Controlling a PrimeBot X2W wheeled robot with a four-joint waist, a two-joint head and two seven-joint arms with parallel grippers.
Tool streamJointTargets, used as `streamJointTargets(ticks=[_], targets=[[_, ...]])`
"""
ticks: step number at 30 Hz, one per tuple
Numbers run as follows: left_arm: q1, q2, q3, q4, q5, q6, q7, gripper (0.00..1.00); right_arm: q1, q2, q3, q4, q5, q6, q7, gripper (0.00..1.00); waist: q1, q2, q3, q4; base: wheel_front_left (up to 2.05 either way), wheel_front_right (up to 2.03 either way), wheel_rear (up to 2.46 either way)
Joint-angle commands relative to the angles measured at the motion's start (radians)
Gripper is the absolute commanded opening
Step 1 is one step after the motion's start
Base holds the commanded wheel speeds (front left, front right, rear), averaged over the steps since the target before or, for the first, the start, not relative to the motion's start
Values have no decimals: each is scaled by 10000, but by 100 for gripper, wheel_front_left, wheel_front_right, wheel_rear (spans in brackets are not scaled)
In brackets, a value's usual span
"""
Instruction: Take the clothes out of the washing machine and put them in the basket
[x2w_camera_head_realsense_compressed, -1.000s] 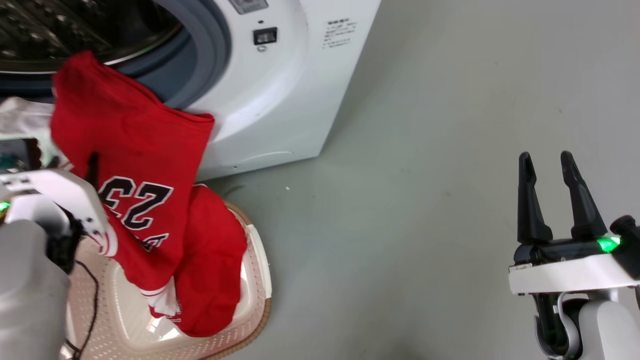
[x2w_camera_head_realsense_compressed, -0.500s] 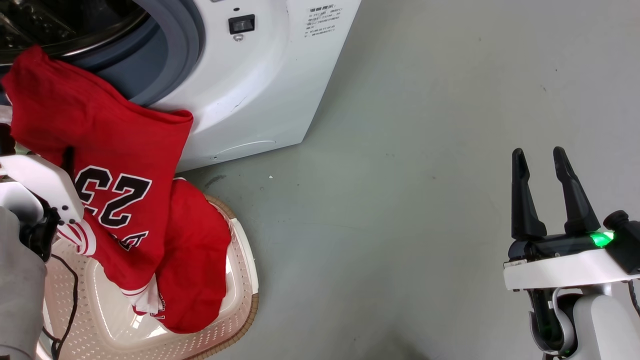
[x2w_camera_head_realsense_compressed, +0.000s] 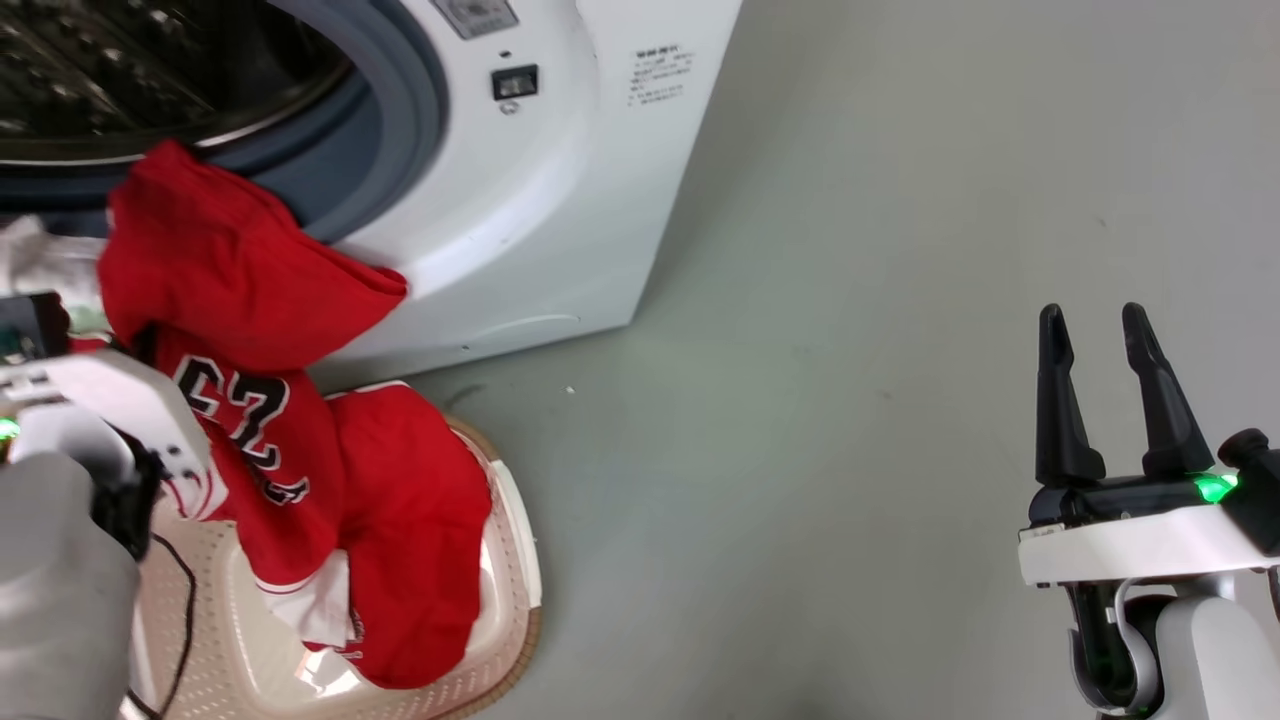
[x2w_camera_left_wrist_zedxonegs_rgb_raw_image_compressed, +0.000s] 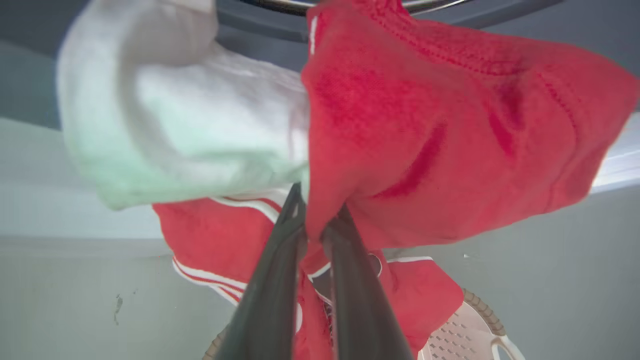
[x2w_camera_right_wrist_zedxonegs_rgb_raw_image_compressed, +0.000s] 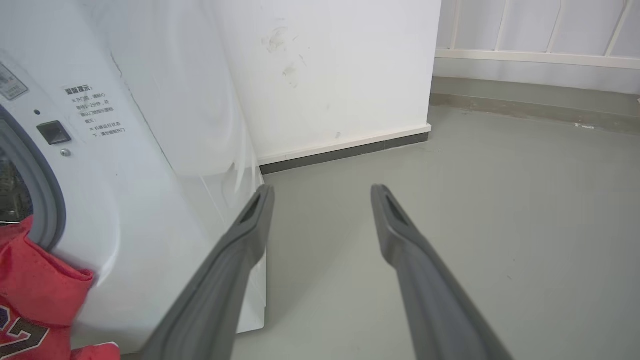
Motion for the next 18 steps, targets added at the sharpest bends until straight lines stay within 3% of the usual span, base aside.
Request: streamJointTargets(ticks=[1, 8, 18], targets=[[118, -6, -45, -106, -8, 15, -266, 0, 122, -3, -55, 35, -102, -3, -19, 100, -1, 0, -276, 210, 0, 0, 0], [1076, -559, -142, -482, -58, 82, -1201, 0, 439, -1, -203, -4, -341, -3, 130, 100, -1, 0, -1171, 664, 0, 0, 0], [3322, -1357, -256, -2303, -59, 352, -1459, 0, 1009, -3, -468, -505, -664, -3, 677, 100, -1, 0, -2204, 1158, 0, 0, 0]])
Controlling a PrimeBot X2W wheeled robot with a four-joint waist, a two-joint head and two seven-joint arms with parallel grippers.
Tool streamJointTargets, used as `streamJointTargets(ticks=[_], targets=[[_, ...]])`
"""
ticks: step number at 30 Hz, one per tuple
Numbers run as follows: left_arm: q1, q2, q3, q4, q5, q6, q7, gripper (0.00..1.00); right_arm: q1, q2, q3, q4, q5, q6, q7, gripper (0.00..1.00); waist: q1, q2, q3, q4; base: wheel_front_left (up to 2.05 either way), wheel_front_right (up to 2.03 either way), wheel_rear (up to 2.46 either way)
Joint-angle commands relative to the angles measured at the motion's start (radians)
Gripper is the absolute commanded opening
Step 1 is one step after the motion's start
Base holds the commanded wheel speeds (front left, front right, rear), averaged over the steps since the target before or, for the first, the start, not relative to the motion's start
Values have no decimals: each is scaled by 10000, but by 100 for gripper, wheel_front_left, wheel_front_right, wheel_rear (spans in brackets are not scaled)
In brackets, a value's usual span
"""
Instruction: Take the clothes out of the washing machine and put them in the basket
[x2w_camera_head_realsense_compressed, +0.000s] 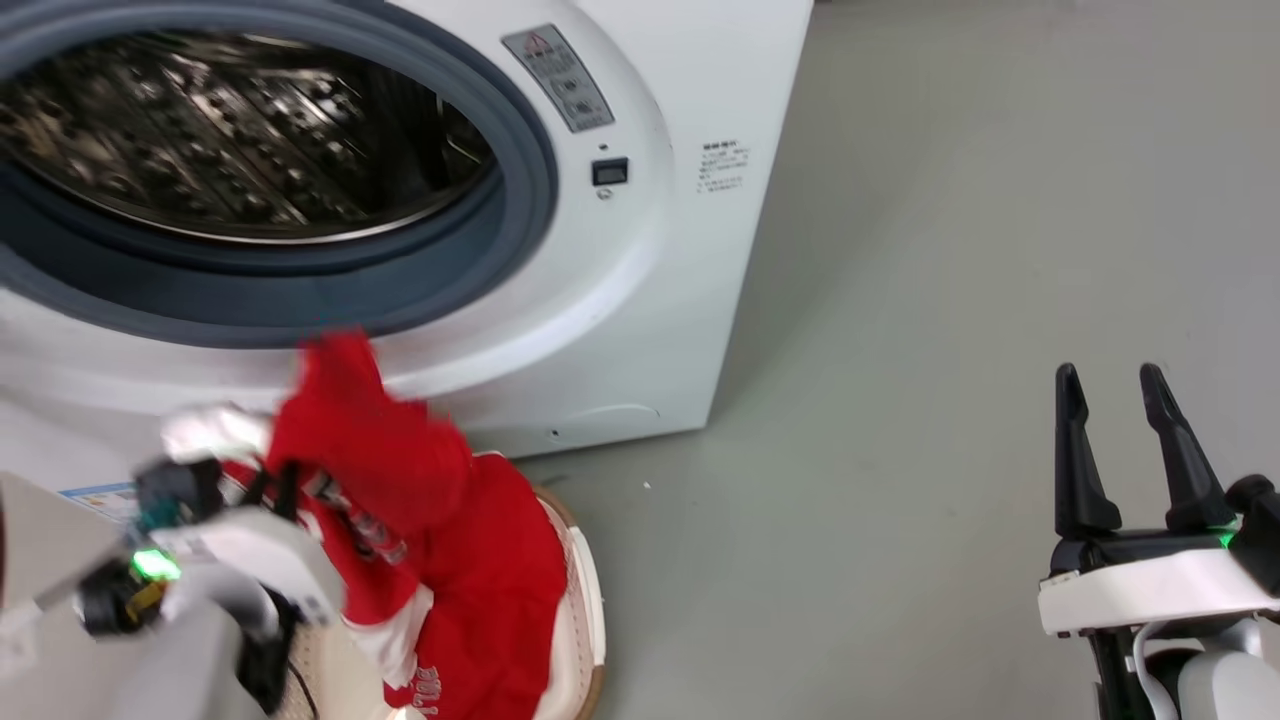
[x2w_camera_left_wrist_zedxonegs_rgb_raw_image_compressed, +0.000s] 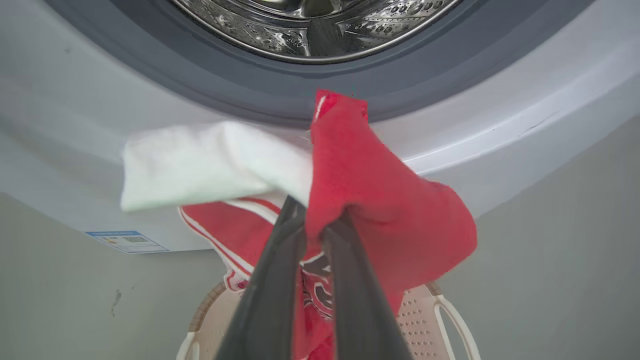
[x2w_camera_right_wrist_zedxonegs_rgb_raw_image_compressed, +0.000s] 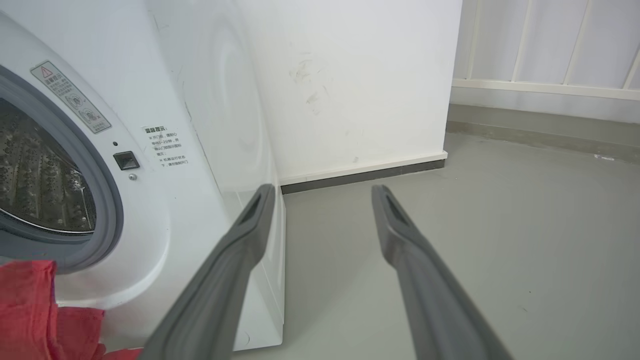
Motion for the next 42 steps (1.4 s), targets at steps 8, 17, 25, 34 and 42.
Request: streamJointTargets(ticks=[8, 17, 25, 34, 42], targets=[[2586, -855, -458, -1228, -267, 266, 620, 0, 381, -2, -83, -555, -154, -3, 376, 100, 0, 0, -256, 383, 0, 0, 0], [2412, -1241, -408, -523, -605, 427, 950, 0, -203, -3, 145, -936, -3, -3, 289, 100, 0, 0, 1294, 127, 0, 0, 0], [691, -1000, -577, 1099, -355, 378, 782, 0, -816, -2, 298, -964, 236, -3, -48, 100, 0, 0, 2664, -386, 0, 0, 0], [-1194, -629, -572, 2760, -315, 393, 674, 0, -1330, 0, 461, -731, 510, -3, -412, 100, 0, 0, 3940, -955, 0, 0, 0], [-1696, -733, -529, 3902, -535, 263, 921, 4, -1575, -2, 598, -437, 662, -3, -605, 100, 0, 0, 4323, -1235, 0, 0, 0]])
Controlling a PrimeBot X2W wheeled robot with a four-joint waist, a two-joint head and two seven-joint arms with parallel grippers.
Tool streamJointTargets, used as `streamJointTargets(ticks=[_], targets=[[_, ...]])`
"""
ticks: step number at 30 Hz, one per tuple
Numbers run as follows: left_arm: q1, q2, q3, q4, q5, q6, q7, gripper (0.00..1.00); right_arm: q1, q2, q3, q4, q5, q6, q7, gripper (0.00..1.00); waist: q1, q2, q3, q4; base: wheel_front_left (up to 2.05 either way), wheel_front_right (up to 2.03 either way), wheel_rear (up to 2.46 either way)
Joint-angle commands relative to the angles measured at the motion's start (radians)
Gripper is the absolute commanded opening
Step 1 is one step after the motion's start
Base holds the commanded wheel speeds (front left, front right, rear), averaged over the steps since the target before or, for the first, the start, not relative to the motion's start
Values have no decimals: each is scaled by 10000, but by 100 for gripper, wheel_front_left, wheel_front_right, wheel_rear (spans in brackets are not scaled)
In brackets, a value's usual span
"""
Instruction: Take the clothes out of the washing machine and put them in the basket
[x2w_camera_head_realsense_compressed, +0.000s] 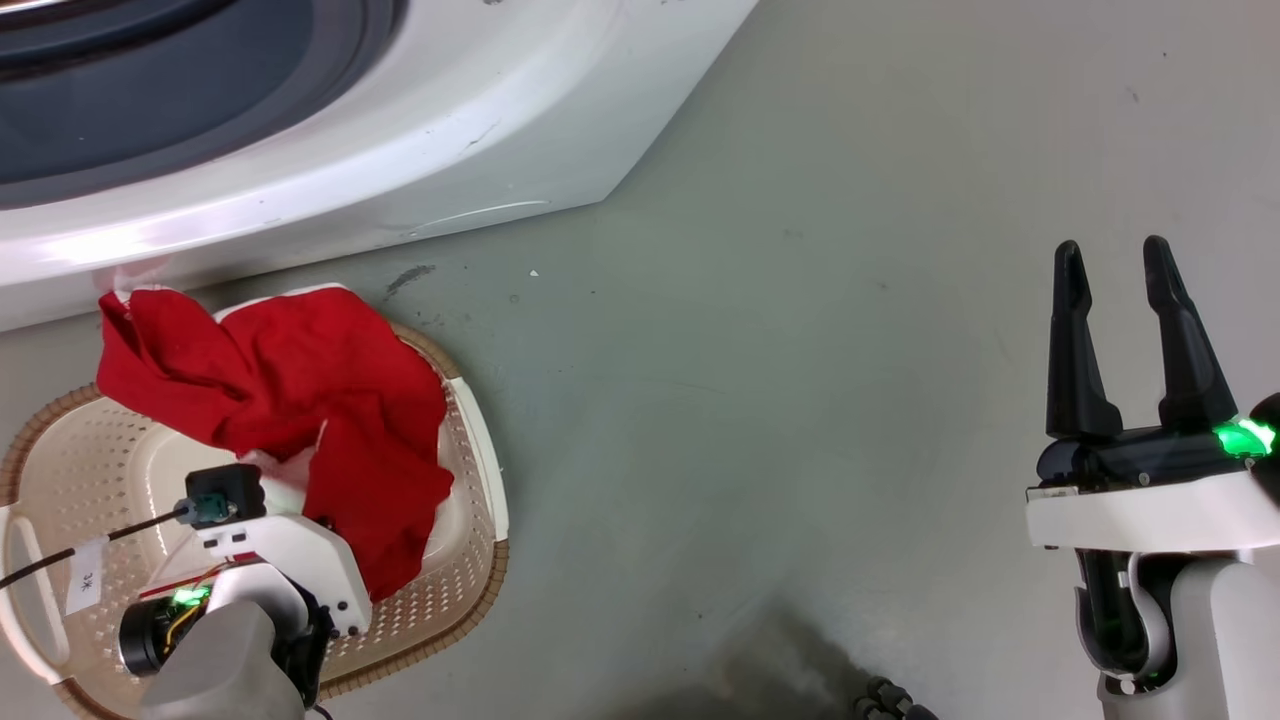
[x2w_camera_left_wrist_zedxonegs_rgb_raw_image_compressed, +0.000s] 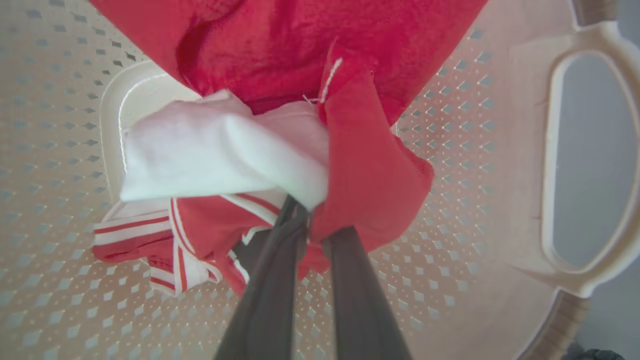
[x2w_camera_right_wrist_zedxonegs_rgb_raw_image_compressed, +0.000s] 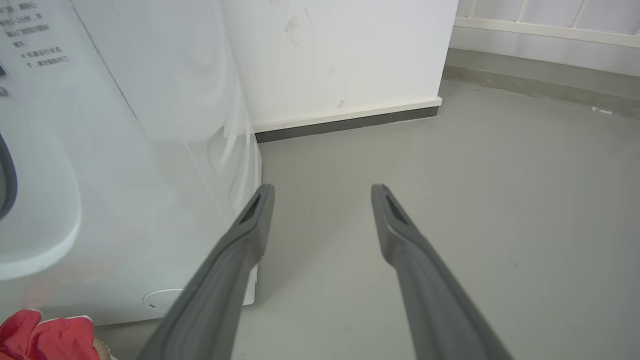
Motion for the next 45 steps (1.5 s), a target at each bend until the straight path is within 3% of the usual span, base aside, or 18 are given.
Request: streamJointTargets(ticks=[1, 2, 3, 15, 20, 38, 45], targets=[[-114, 0, 16, 78, -14, -28, 15, 45, -192, 2, 17, 55, 19, -3, -49, 100, -2, 0, -7, -25, 0, 0, 0], [-111, -13, 5, 123, -35, -31, -8, 97, -203, 2, 3, 91, -1, -3, -58, 100, -2, 0, -60, -12, 0, 0, 0], [-91, -23, -14, 165, -35, -34, -50, 100, -204, 2, -13, 123, -21, -3, -70, 100, -2, 0, -122, 9, 0, 0, 0], [759, -460, 9, 327, -237, -163, -838, 100, 247, 0, -196, 512, -369, -3, -54, 100, -2, 0, -2182, 676, 0, 0, 0], [1115, -594, 134, -215, -216, -135, -977, 100, 599, -1, -337, 489, -556, -3, 187, 100, -2, 0, -3158, 1059, 0, 0, 0], [3447, -933, 1706, -6400, 1502, 691, -971, 100, 1848, -1, -491, 85, -1148, -3, 1207, 100, -2, 0, -5290, 2139, 0, 0, 0], [4250, -952, 1931, -8428, 2259, 811, -972, 100, 2183, 2, -449, 8, -1393, -3, 1469, 100, -2, 0, -5869, 2417, 0, 0, 0]])
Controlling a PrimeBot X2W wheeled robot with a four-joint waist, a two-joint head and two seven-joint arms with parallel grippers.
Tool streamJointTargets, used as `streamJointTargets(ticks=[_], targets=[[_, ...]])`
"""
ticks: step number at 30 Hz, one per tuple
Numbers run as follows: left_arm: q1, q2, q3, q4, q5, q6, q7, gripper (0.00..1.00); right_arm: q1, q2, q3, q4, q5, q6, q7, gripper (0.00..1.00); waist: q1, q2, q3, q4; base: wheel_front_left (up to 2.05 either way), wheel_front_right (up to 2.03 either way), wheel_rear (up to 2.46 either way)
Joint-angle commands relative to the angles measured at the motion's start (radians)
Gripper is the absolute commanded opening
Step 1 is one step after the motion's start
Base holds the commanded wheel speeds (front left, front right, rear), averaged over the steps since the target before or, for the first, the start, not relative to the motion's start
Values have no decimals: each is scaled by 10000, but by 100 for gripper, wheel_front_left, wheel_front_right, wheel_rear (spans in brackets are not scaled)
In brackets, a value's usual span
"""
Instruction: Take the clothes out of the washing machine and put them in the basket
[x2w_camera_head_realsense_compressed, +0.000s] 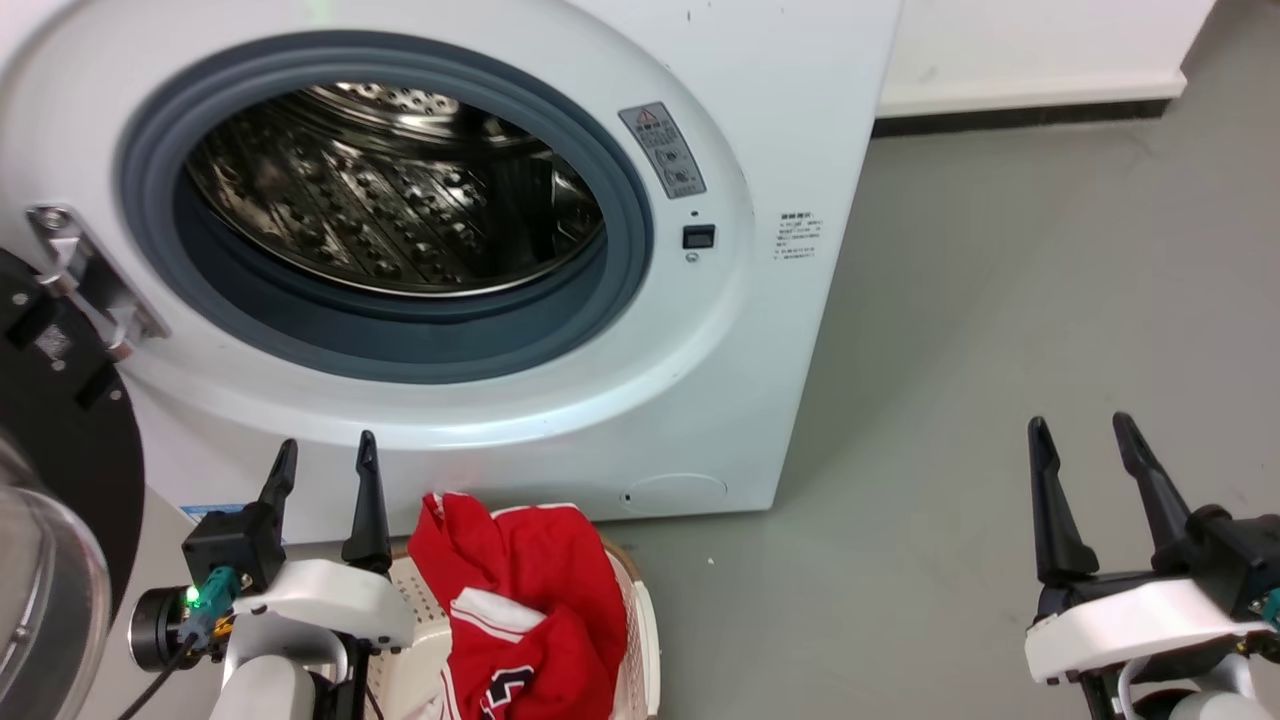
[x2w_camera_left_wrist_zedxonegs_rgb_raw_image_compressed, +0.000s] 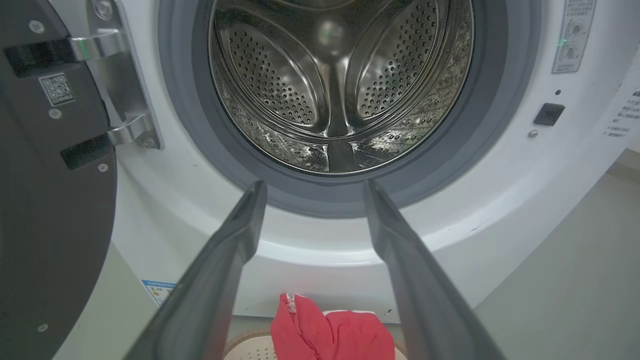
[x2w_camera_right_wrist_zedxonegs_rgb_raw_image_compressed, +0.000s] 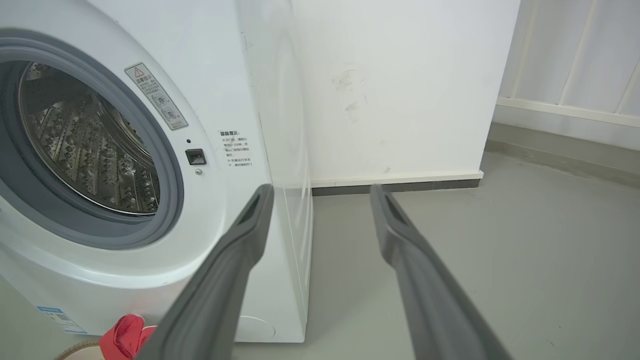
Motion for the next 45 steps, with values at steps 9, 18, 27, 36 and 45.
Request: streamJointTargets(ticks=[9, 18, 27, 36, 45], targets=[[963, 290, -256, -1845, 850, 348, 73, 100, 662, -1, 75, -186, -309, -3, 280, 100, 2, 0, -854, 371, 0, 0, 0], [2316, 484, -346, -3342, 1033, 696, 969, 100, 1205, 0, 136, -309, -474, -3, 380, 100, 2, 0, -1247, 413, 0, 0, 0], [2772, 413, -300, -3312, 685, 746, 1285, 100, 1343, 0, 139, -554, -642, -3, 523, 100, 2, 0, -1436, 380, 0, 0, 0], [2686, 458, -297, -3252, 557, 776, 1241, 100, 1381, -1, 162, -682, -632, -3, 627, 100, 2, 0, -1430, 406, 0, 0, 0], [2604, 525, -305, -3204, 514, 849, 1137, 100, 1401, 0, 153, -715, -605, -3, 617, 100, 2, 0, -1431, 412, 0, 0, 0]])
